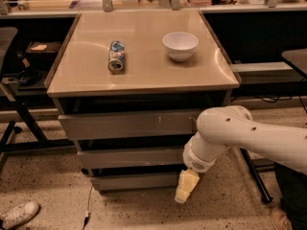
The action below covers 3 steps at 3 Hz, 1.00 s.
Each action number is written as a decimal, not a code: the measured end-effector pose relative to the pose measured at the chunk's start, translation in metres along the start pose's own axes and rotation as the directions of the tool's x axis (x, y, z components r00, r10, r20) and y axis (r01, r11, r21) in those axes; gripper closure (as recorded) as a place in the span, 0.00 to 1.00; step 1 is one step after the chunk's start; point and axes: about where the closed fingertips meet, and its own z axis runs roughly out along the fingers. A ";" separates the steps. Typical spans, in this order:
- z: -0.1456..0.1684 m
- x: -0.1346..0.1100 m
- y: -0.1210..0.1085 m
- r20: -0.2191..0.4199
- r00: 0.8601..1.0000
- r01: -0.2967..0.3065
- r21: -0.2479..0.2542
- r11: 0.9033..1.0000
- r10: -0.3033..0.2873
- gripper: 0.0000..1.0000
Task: Open middle drawer
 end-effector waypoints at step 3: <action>0.090 -0.008 -0.087 -0.011 0.999 -0.045 0.067 0.997 0.046 0.00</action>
Offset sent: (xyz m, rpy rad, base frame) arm 0.0958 0.0089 -0.0930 -0.0335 -0.0707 -0.0707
